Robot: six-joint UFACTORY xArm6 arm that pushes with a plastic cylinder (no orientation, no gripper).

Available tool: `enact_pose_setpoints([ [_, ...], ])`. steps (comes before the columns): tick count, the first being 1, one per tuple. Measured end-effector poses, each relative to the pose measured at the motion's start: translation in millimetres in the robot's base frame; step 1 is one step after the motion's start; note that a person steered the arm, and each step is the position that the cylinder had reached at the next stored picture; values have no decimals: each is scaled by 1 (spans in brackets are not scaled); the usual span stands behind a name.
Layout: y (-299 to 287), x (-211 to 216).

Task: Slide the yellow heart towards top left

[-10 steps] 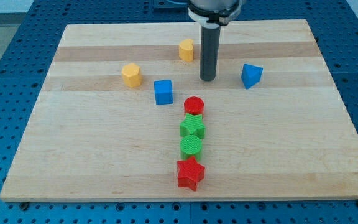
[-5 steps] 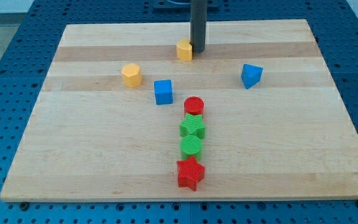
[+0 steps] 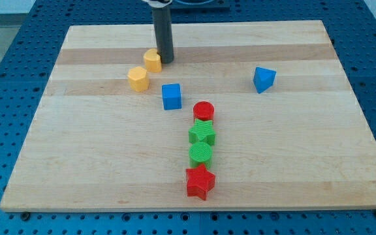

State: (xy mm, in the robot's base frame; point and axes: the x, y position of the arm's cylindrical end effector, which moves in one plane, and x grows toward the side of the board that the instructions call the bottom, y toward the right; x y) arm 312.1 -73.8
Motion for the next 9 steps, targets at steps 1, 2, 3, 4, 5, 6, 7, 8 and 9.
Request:
enact_pose_setpoints([
  [1, -19, 4],
  [2, -2, 14],
  [3, 2, 30],
  [4, 2, 30],
  [5, -7, 30],
  [6, -24, 29],
  [7, -44, 29],
  [8, -55, 29],
  [9, -68, 27],
])
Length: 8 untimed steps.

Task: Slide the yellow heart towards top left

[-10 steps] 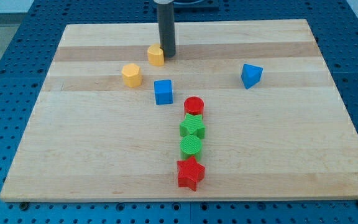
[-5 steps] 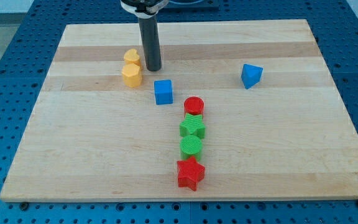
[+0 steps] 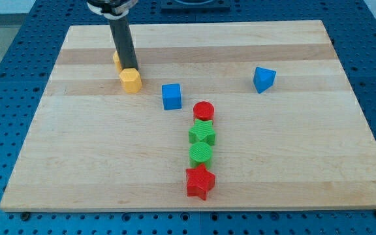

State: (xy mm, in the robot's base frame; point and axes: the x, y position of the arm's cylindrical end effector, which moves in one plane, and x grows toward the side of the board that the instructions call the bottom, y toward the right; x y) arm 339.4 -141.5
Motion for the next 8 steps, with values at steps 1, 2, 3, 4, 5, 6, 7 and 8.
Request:
enact_pose_setpoints([
  [1, -17, -6],
  [2, -37, -10],
  [3, -55, -15],
  [4, -73, -22],
  [5, -79, -25],
  [6, -53, 12],
  [7, -5, 42],
  [8, 29, 34],
])
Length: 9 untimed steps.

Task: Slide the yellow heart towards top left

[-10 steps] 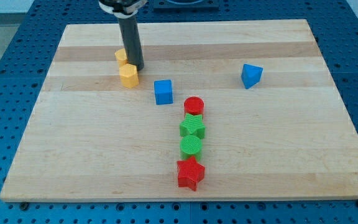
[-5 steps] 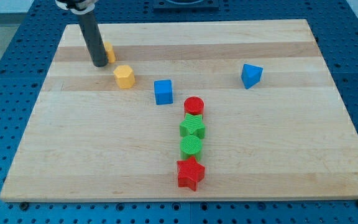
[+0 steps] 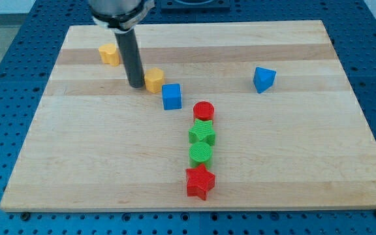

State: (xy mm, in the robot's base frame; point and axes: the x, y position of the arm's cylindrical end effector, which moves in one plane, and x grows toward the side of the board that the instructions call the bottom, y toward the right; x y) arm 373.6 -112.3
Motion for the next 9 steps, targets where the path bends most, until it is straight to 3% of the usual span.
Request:
enact_pose_setpoints([
  [3, -40, -61],
  [6, -78, -62],
  [9, -79, -62],
])
